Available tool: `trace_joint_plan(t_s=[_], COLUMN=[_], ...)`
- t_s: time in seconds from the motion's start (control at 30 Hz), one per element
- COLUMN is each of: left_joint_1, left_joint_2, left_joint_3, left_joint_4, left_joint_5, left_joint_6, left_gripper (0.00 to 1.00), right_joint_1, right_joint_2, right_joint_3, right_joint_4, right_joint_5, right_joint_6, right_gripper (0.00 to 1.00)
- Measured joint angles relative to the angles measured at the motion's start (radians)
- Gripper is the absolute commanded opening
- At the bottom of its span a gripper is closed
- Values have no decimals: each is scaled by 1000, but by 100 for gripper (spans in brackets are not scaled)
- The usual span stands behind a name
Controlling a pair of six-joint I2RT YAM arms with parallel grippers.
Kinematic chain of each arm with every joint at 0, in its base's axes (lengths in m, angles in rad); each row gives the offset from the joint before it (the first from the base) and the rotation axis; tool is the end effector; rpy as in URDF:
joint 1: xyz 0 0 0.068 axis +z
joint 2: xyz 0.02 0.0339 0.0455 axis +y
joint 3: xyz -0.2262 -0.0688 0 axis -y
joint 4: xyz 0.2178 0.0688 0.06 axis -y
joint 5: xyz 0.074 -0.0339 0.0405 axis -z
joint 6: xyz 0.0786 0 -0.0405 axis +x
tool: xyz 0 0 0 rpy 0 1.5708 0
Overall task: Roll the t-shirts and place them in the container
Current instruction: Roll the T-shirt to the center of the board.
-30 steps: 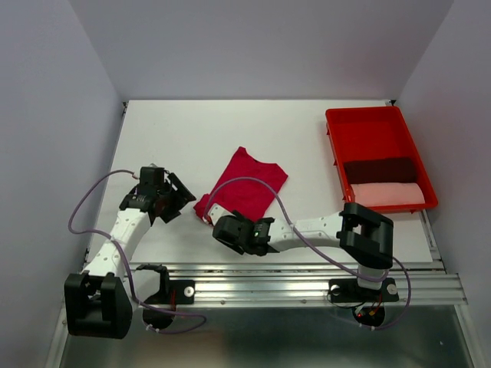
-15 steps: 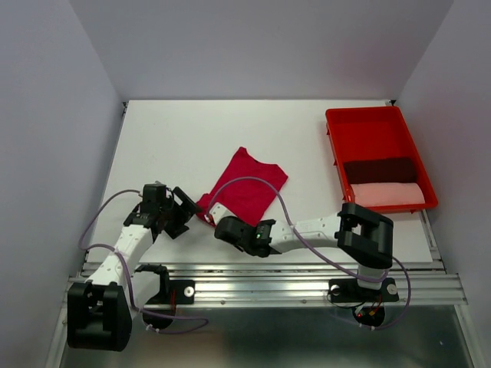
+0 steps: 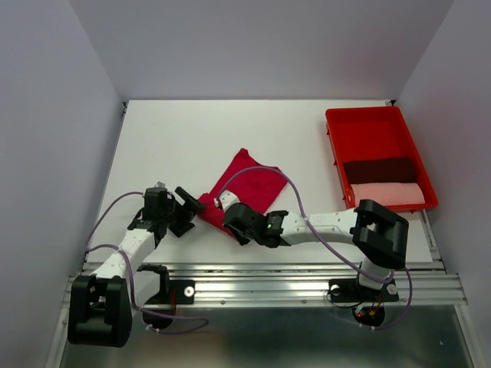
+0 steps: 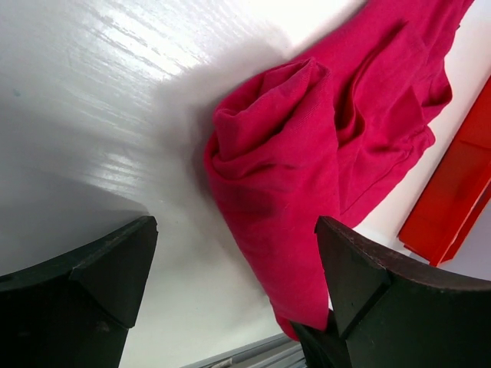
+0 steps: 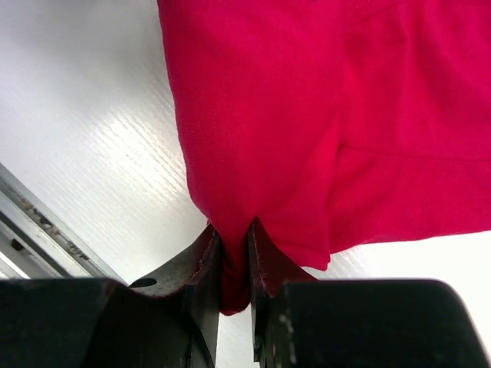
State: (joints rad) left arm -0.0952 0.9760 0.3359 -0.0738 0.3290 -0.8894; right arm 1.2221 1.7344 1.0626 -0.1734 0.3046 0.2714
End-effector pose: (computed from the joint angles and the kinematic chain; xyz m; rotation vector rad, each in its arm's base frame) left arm 0.2125 -0.0458 0.1217 -0.7581 2.2769 -0.8667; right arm 0.1464 0.3336 0.1366 -0.9697 2.1881 0.3469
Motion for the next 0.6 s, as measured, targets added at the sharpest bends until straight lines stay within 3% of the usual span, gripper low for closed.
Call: trace_joint_plan(t_s=[0.37, 0.5, 0.53, 0.6], left_joint_1=[1, 1, 1, 1], left_joint_2=[99, 146, 157, 176], left_joint_3=[-31, -31, -31, -31], left_joint_4=[208, 268, 275, 278], left_joint_5=[42, 53, 52, 53], left_joint_6=[-27, -33, -32, -29], left_gripper=[89, 70, 54, 38], right_joint_1=[-13, -18, -19, -19], right_joint_2=[-8, -8, -8, -8], right_joint_3=[-15, -15, -15, -15], right_joint_4=[25, 25, 25, 25], right_joint_5=[-68, -74, -74, -74], right_joint_6=[35, 40, 40, 41], right_gripper=[1, 1, 1, 7])
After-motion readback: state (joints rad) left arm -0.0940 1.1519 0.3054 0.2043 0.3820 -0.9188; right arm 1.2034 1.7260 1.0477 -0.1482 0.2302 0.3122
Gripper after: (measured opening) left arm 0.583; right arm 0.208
